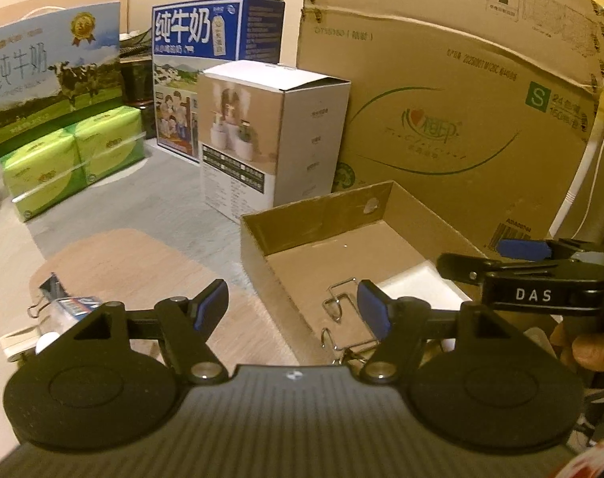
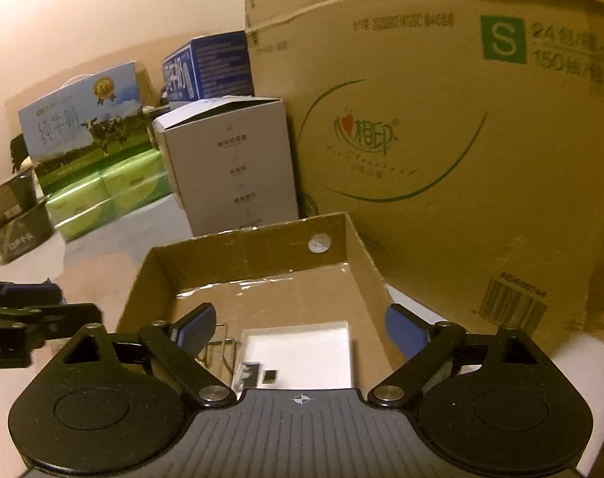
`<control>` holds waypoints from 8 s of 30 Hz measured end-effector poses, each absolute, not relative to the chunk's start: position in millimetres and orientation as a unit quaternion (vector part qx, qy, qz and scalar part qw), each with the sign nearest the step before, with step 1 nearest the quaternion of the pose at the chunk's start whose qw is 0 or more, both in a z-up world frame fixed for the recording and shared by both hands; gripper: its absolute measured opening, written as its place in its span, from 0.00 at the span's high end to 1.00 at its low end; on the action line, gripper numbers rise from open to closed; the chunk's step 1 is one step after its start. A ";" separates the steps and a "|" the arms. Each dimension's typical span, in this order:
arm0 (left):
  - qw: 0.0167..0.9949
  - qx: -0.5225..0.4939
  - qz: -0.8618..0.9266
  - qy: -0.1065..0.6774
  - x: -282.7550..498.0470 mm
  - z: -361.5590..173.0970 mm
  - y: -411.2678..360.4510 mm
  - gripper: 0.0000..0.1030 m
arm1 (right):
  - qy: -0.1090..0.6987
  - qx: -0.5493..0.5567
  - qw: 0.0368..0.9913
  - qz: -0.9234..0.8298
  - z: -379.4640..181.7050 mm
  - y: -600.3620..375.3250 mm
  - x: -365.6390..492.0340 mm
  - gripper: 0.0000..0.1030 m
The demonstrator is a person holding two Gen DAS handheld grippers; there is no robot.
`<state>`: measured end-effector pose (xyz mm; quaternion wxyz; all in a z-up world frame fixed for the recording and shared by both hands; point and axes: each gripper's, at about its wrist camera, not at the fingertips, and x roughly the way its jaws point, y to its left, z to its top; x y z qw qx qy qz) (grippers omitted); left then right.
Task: Organize rigid objects
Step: 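Lower both items into the box and open both grippers, then move both open grippers back toward the remaining items on the floor, then grasp the blue toothpick box with the right gripper, then grasp the beige plug adapter with the left gripper, then carry the plug adapter and toothpick box over the cardboard box with both grippers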
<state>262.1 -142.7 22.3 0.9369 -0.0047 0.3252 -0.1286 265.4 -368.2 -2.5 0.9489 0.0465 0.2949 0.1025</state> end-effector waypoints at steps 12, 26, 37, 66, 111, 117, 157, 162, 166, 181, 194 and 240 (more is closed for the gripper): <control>0.936 -0.013 -0.116 0.331 191.7 35.9 -114.0 0.30 | 0.312 0.039 0.945 0.087 22.0 -349.2 193.7 0.10; 0.935 -0.023 -0.094 0.341 111.0 46.4 -75.9 0.30 | 0.309 0.056 0.944 0.105 45.9 -310.3 103.2 0.10; 0.937 -0.025 -0.064 0.342 74.2 48.3 -37.7 0.30 | 0.319 0.062 0.937 0.128 37.8 -280.2 69.3 0.10; 0.937 -0.040 -0.018 0.347 60.0 40.3 14.1 0.30 | 0.332 0.052 0.926 0.175 29.2 -227.9 66.6 0.10; 0.920 0.029 -0.065 0.385 230.2 -21.5 92.1 0.30 | 0.368 -0.042 0.864 0.341 -19.8 -122.2 279.5 0.10; 0.918 0.028 -0.072 0.389 249.6 -29.7 99.2 0.30 | 0.380 -0.055 0.851 0.358 -30.6 -113.2 311.5 0.10; 0.920 -0.011 -0.091 0.380 296.2 -54.3 98.6 0.38 | 0.392 -0.070 0.883 0.246 -61.6 -104.2 277.6 0.45; 0.918 -0.020 -0.094 0.385 303.8 -58.2 95.7 0.47 | 0.387 -0.070 0.886 0.246 -62.2 -104.4 275.2 0.45; 0.917 -0.023 -0.094 0.387 304.8 -59.6 91.8 0.54 | 0.385 -0.065 0.888 0.244 -62.7 -105.7 273.9 0.45; 0.920 -0.050 -0.071 0.382 275.3 -56.2 100.1 0.55 | 0.372 -0.054 0.896 0.238 -56.9 -108.5 257.7 0.45; 0.915 -0.083 -0.047 0.393 206.5 -43.0 97.6 0.55 | 0.368 -0.027 0.902 0.225 -41.7 -116.9 205.0 0.45; 0.912 -0.071 -0.129 0.383 47.5 25.3 -85.0 0.55 | 0.350 0.004 0.930 0.109 19.2 -293.5 21.1 0.45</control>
